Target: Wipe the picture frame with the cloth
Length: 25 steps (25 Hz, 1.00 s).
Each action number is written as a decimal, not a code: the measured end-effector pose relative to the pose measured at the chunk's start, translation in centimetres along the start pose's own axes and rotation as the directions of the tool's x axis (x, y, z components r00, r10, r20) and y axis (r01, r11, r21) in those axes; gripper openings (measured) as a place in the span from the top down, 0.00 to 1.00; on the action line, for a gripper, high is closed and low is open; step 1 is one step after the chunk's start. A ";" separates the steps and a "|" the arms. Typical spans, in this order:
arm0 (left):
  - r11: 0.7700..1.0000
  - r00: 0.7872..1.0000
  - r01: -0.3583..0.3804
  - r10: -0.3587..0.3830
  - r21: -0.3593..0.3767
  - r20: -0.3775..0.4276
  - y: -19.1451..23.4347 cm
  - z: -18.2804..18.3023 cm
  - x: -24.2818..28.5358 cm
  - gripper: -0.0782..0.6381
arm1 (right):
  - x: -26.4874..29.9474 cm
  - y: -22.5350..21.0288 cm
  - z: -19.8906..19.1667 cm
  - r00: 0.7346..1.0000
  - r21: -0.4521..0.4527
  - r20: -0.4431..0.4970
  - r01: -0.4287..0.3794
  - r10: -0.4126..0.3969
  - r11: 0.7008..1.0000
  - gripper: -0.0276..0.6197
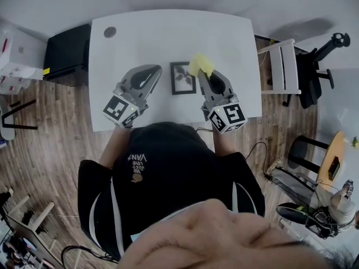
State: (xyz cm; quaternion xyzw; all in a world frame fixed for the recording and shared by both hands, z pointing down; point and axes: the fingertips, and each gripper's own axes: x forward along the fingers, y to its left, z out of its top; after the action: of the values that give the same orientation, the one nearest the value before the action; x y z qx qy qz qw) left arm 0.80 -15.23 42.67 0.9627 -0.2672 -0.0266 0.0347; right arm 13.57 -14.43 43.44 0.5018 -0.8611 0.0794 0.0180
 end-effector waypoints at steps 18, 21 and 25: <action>0.997 0.997 0.079 -0.079 -0.016 -0.016 -0.5 0.6 0.4 0.87 | -0.8 0.6 0.7 0.997 -0.024 -0.015 0.076 -0.076 0.997 0.89; 0.996 0.996 0.082 -0.083 -0.017 -0.017 -0.5 0.6 0.3 0.87 | -0.8 0.8 0.6 0.996 -0.030 -0.022 0.081 -0.082 0.996 0.89; 0.996 0.996 0.086 -0.087 -0.016 -0.019 -0.8 0.5 0.3 0.87 | -0.9 0.8 0.5 0.996 -0.033 -0.025 0.082 -0.083 0.996 0.89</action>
State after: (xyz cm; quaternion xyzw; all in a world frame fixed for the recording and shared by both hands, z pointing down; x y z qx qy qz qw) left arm 1.38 -14.75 42.12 0.9732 -0.2247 -0.0204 0.0437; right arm 13.29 -13.34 42.78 0.5354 -0.8406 0.0716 0.0406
